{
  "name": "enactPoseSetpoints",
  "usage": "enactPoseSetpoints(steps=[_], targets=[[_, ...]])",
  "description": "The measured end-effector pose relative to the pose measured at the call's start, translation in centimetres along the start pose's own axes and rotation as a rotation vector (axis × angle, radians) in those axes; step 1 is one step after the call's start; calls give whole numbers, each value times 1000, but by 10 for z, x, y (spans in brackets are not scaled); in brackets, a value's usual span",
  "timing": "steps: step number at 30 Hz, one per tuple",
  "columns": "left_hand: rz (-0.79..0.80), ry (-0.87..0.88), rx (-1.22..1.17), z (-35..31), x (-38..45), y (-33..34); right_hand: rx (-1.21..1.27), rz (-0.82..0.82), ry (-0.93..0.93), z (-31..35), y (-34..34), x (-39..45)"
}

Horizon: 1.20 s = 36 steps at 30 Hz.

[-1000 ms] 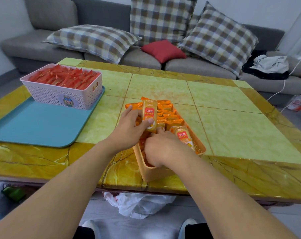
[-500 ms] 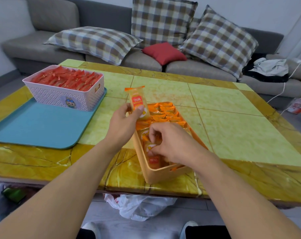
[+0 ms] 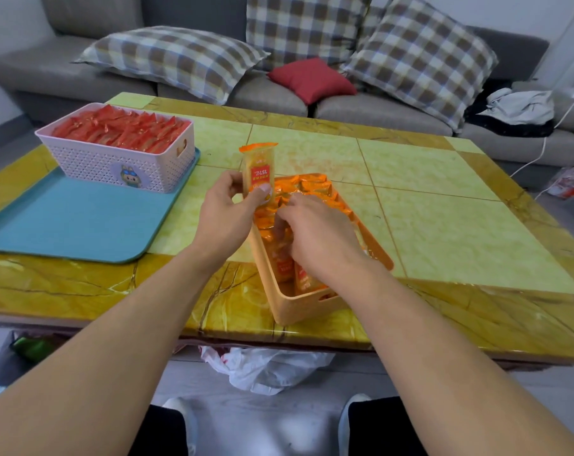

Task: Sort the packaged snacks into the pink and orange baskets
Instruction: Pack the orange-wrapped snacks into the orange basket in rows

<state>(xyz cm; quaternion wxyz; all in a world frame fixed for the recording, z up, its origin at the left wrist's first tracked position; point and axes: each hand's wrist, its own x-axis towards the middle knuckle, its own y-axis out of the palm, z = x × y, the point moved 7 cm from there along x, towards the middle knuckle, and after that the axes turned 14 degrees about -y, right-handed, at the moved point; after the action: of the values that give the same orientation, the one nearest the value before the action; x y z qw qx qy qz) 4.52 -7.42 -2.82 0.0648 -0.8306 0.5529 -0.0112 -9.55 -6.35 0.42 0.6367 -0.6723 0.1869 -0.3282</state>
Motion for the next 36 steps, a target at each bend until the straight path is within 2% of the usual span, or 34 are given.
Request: enactPoseSetpoints(steps=[4,7,10,12,15,19,22,28,32,36], targets=[[1,18,3,-3,-4,-1,75,-12,120,-20,-22,-11],[2,59,0,-10,-8,-2,162,-122,230,-45,-43,-26],[68,160,50,-23,-19,5,462,-319,259,-51,-51,-31],[150,224,120,-28,-27,15,605,-350,242,-45,-49,-29],[223,305,276,-25,-30,24,665,-322,182,-40,-39,-24],[273,245,422,-4,-23,25,653,-175,189,-38,-18,-22],[282,262,465,-2,-22,25,681,-105,196,-38,-12,-23],[256,235,418,-6,-20,21,677,-44,224,-40,-8,-25],[220,201,161,-9,-15,12,642,37,229,-37,-6,-27],[312,108,-70,-16,-18,12,653,-199,228,-45,-22,-25]])
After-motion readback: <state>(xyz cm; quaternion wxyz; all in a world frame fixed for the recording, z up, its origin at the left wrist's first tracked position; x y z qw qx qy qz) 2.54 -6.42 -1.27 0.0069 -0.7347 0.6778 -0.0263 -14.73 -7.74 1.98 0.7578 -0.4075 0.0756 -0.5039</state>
